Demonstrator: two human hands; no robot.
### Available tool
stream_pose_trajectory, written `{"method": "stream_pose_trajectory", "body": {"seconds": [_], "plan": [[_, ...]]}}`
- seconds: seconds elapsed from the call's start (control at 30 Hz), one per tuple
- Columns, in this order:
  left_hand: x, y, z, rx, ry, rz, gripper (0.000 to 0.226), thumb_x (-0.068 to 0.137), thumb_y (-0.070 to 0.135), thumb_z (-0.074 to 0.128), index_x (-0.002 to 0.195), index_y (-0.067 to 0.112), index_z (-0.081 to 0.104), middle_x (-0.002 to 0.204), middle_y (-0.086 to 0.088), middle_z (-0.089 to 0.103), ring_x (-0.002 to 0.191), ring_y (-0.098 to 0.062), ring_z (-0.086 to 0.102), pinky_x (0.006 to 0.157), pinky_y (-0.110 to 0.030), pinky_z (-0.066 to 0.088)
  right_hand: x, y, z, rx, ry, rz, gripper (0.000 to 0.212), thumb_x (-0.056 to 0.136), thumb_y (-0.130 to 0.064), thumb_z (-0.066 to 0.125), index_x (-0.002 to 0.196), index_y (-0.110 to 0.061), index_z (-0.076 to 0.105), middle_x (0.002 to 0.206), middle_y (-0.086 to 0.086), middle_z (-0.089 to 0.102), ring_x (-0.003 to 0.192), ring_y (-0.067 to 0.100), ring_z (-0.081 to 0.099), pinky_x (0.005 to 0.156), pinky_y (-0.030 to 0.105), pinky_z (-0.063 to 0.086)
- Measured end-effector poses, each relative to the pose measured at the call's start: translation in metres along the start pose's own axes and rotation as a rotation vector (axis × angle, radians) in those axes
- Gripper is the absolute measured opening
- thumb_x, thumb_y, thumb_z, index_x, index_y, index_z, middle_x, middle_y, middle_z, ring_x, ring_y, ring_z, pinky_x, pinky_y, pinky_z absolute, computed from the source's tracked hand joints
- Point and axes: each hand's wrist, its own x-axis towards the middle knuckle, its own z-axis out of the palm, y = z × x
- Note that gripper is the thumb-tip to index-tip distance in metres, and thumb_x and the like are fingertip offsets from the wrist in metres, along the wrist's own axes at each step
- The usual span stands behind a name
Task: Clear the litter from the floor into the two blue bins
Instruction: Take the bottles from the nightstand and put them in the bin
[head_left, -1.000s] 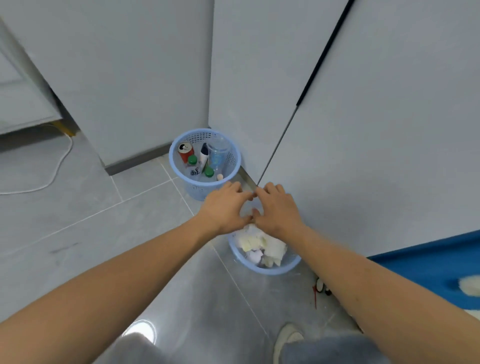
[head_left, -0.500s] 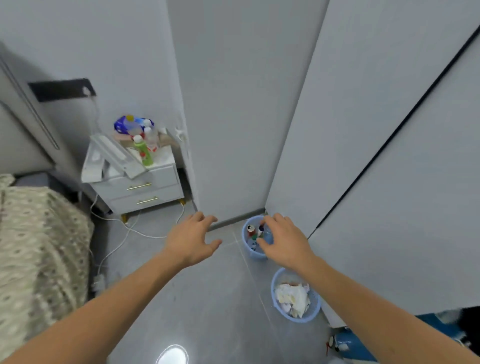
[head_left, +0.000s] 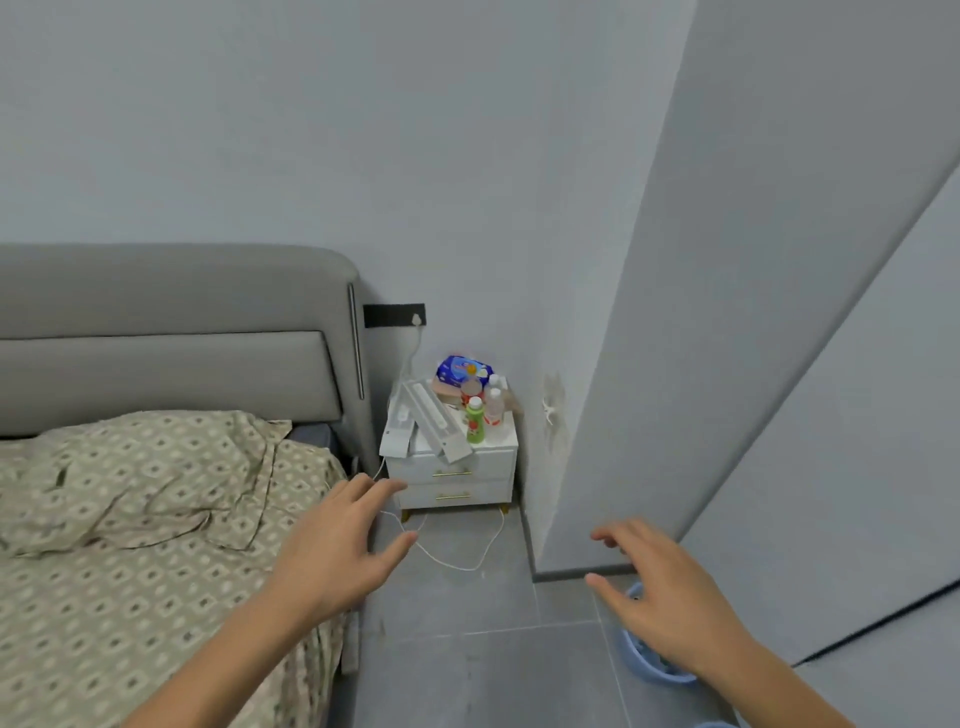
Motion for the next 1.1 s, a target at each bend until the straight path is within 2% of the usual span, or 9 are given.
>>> {"method": "stream_pose_trajectory", "body": {"seconds": [0.13, 0.23, 0.4, 0.53, 0.6, 0.73, 0.9, 1.0, 1.1], "plan": [[0.038, -0.031, 0.029, -0.011, -0.076, -0.078, 0.064, 0.083, 0.075, 0.033, 0.136, 0.042, 0.048, 0.119, 0.02, 0.053, 0.114, -0.005, 0.055, 0.081, -0.025, 0.048, 0.044, 0.015, 0.027, 0.106, -0.02, 0.032, 0.035, 0.08, -0.067, 0.044, 0.112, -0.052, 0.048, 0.103, -0.028, 0.054, 0.101, -0.006, 0.055, 0.087, 0.026, 0.05], [0.079, -0.048, 0.061, -0.051, -0.123, -0.141, 0.06, 0.081, 0.076, 0.035, 0.131, 0.045, 0.048, 0.116, 0.027, 0.05, 0.112, 0.002, 0.055, 0.081, -0.022, 0.048, 0.098, 0.033, 0.05, 0.144, -0.085, 0.052, 0.035, 0.074, -0.069, 0.04, 0.105, -0.054, 0.046, 0.102, -0.03, 0.054, 0.101, -0.008, 0.055, 0.089, 0.023, 0.05], [0.174, -0.079, 0.095, -0.098, -0.164, -0.236, 0.057, 0.079, 0.069, 0.042, 0.128, 0.043, 0.053, 0.109, 0.025, 0.054, 0.104, 0.005, 0.056, 0.082, -0.025, 0.051, 0.232, 0.056, 0.084, 0.173, -0.174, 0.072, 0.032, 0.086, -0.053, 0.055, 0.116, -0.042, 0.051, 0.109, -0.023, 0.053, 0.103, -0.003, 0.055, 0.086, 0.026, 0.05], [0.259, -0.097, 0.111, -0.146, -0.187, -0.264, 0.041, 0.088, 0.054, 0.056, 0.128, 0.043, 0.051, 0.107, 0.022, 0.053, 0.102, -0.001, 0.058, 0.08, -0.027, 0.051, 0.344, 0.058, 0.095, 0.166, -0.176, 0.08, 0.033, 0.092, -0.043, 0.06, 0.123, -0.037, 0.054, 0.113, -0.02, 0.052, 0.104, 0.001, 0.056, 0.084, 0.026, 0.05], [0.306, -0.109, 0.123, -0.161, -0.182, -0.246, 0.041, 0.09, 0.053, 0.056, 0.129, 0.043, 0.049, 0.109, 0.022, 0.053, 0.107, -0.002, 0.058, 0.08, -0.028, 0.051, 0.399, 0.058, 0.104, 0.157, -0.166, 0.072, 0.034, 0.092, -0.042, 0.061, 0.124, -0.035, 0.054, 0.114, -0.018, 0.052, 0.104, 0.005, 0.058, 0.084, 0.029, 0.052], [0.416, -0.135, 0.169, -0.198, -0.151, -0.204, 0.038, 0.093, 0.05, 0.057, 0.129, 0.042, 0.05, 0.111, 0.02, 0.055, 0.104, -0.001, 0.057, 0.079, -0.029, 0.051, 0.513, 0.067, 0.141, 0.143, -0.12, 0.085, 0.036, 0.091, -0.037, 0.063, 0.126, -0.033, 0.054, 0.121, -0.01, 0.054, 0.111, 0.014, 0.059, 0.085, 0.036, 0.054], [0.537, -0.166, 0.282, -0.223, -0.208, -0.05, 0.043, 0.092, 0.047, 0.056, 0.133, 0.037, 0.049, 0.12, 0.007, 0.055, 0.109, -0.018, 0.059, 0.078, -0.04, 0.056, 0.622, 0.096, 0.218, 0.056, -0.067, 0.19, 0.043, 0.089, -0.037, 0.065, 0.13, -0.033, 0.052, 0.127, -0.006, 0.049, 0.109, 0.019, 0.057, 0.076, 0.031, 0.05], [0.587, -0.177, 0.353, -0.148, -0.246, 0.046, 0.045, 0.091, 0.04, 0.06, 0.134, 0.035, 0.047, 0.132, 0.004, 0.047, 0.109, -0.022, 0.058, 0.07, -0.038, 0.056, 0.666, 0.122, 0.266, -0.009, -0.053, 0.245, 0.053, 0.088, -0.035, 0.065, 0.137, -0.031, 0.048, 0.127, -0.003, 0.047, 0.116, 0.02, 0.048, 0.079, 0.034, 0.052], [0.61, -0.19, 0.413, -0.08, -0.335, 0.091, 0.052, 0.092, 0.037, 0.06, 0.141, 0.033, 0.044, 0.137, 0.0, 0.045, 0.118, -0.024, 0.053, 0.074, -0.039, 0.055, 0.684, 0.145, 0.307, -0.041, -0.079, 0.301, 0.05, 0.087, -0.035, 0.067, 0.134, -0.031, 0.051, 0.123, -0.001, 0.046, 0.117, 0.021, 0.042, 0.078, 0.036, 0.051]]}}
